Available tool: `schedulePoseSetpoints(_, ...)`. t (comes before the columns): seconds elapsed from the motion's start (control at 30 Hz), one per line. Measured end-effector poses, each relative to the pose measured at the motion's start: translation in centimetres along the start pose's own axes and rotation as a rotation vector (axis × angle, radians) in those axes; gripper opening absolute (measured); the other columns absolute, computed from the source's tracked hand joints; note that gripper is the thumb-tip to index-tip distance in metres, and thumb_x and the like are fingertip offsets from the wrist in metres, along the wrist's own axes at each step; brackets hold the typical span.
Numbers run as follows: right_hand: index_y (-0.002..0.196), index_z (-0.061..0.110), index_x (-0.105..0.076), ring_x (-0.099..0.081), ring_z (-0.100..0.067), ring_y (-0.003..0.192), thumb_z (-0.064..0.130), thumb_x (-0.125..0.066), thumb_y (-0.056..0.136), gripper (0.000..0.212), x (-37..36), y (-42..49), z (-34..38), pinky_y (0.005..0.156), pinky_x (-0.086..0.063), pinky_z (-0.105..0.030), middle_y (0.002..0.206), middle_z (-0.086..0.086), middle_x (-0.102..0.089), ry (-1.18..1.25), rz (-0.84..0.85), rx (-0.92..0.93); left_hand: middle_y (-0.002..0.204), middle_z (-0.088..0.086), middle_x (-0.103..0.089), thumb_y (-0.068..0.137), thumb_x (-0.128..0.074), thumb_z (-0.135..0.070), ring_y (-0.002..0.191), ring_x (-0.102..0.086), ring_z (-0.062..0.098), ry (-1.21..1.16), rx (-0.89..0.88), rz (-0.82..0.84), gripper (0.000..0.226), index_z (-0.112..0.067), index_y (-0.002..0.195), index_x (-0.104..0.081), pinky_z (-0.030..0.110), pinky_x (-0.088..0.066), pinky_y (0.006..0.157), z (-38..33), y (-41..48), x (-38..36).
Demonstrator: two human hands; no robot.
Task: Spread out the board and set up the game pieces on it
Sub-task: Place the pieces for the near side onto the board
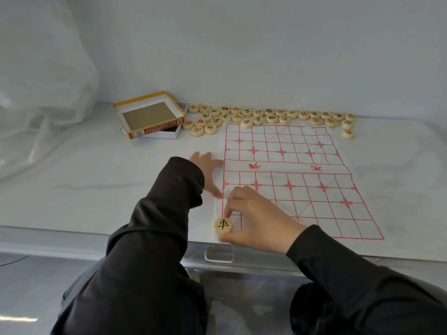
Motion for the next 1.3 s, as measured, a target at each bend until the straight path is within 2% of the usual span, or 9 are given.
schedulePoseSetpoints(0.27,0.103,0.023,-0.059,-0.035,-0.005,0.098,0.049,-0.068,0.077,0.038,-0.7,0.3,0.2,0.085,-0.033,-0.021,0.112,0.01,-0.047,-0.061,0.029,0.046,0.157,0.006,-0.006,0.077,-0.07,-0.044,0.144,-0.006,0.03,-0.017,-0.015,-0.011,0.094,-0.026,0.149,-0.012,0.043,-0.013,0.115,0.0,0.2,0.0)
schedulePoseSetpoints(0.67,0.104,0.022,-0.056,-0.035,-0.004,0.101,0.051,-0.064,0.079,0.039,-0.6,0.4,0.1,0.087,-0.035,-0.019,0.118,0.008,-0.043,-0.044,-0.057,0.03,0.156,0.006,-0.011,0.075,-0.072,-0.045,0.142,-0.012,0.028,-0.023,-0.032,-0.021,0.095,-0.026,0.149,-0.014,0.042,-0.017,0.114,0.0,0.2,0.1)
schedulePoseSetpoints(1.03,0.103,0.023,-0.055,-0.035,-0.007,0.106,0.055,-0.064,0.077,0.042,-0.9,0.5,0.1,0.092,-0.035,-0.024,0.121,0.008,-0.041,-0.105,0.022,0.038,0.156,0.006,-0.011,0.075,-0.073,-0.043,0.143,-0.012,0.028,-0.033,-0.027,-0.023,0.095,-0.025,0.149,-0.015,0.042,-0.016,0.114,0.2,0.5,0.0)
schedulePoseSetpoints(1.2,0.109,0.026,-0.053,-0.037,-0.007,0.116,0.059,-0.062,0.077,0.047,0.1,0.5,-1.0,0.098,-0.036,-0.024,0.13,0.011,-0.037,-0.047,0.009,-0.02,0.156,0.005,-0.011,0.076,-0.072,-0.042,0.143,-0.012,0.027,-0.058,-0.016,-0.028,0.097,-0.023,0.149,-0.011,0.041,-0.016,0.115,0.2,0.5,0.1)
schedulePoseSetpoints(1.3,0.11,0.025,-0.054,-0.04,-0.007,0.116,0.059,-0.056,0.082,0.044,1.3,0.6,-2.1,0.095,-0.038,-0.021,0.13,0.011,-0.037,-0.046,-0.029,-0.056,0.157,0.006,-0.012,0.079,-0.069,-0.041,0.143,-0.014,0.025,-0.107,-0.001,-0.093,0.095,-0.022,0.15,-0.008,0.039,-0.017,0.115,0.2,0.5,0.8)
Point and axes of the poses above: each hand's wrist, its own y-axis towards the middle knuckle, its own x-axis out of the back of the hand, z = x × y, the point moved 9 cm from there along y, towards the middle knuckle
